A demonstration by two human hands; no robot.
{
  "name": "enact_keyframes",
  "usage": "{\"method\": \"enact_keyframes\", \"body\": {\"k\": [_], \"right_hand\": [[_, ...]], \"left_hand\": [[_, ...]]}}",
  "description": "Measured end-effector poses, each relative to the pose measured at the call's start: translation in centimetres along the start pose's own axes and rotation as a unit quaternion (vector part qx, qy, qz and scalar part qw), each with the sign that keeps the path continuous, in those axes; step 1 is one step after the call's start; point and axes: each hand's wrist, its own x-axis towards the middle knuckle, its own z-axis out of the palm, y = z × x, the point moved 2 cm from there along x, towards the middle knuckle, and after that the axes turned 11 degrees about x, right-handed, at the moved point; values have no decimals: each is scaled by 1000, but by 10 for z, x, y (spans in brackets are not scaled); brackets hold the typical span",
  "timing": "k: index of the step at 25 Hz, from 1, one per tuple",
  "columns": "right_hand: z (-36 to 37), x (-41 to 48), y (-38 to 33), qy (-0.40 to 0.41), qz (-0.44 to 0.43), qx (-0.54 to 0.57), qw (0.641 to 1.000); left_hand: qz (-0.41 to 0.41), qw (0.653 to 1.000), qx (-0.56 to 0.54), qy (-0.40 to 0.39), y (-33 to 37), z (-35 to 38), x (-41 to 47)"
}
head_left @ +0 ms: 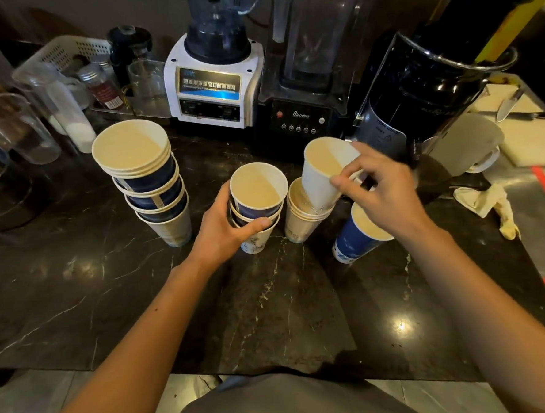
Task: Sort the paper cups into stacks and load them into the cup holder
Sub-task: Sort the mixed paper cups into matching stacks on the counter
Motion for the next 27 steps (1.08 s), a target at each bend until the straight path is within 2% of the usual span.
{"method": "enact_keyframes", "body": {"k": [4,6,9,11,13,16,19,23,27], "right_hand": [[29,-2,23,-167,92,-118,975],[33,1,23,-183,49,-132,973],[43,14,2,-183,-55,-78,979],[61,17,-7,-234,-77,-102,964],[74,16,-9,-246,-64,-126,959],[69,15,-19,-185,-84,-50,978],[32,17,-38,-67,-107,8,992],[-35,-6,-42,69,-102,-19,992],[-81,-46,-17,108,-52,-38,992]], "left_hand": [[-10,1000,-6,-3,-5,3,-1],[-16,1000,0,-4,-5,4,-1],[-20,1000,5,-2,-8,6,0],[-21,1000,4,2,-10,5,0],[-20,1000,-3,-4,-10,6,0],[-20,1000,-8,-9,-10,4,-1],[-20,1000,-7,-8,-10,4,0],[-26,999,0,22,-14,7,-3],[-31,998,17,46,-17,11,-4]]}}
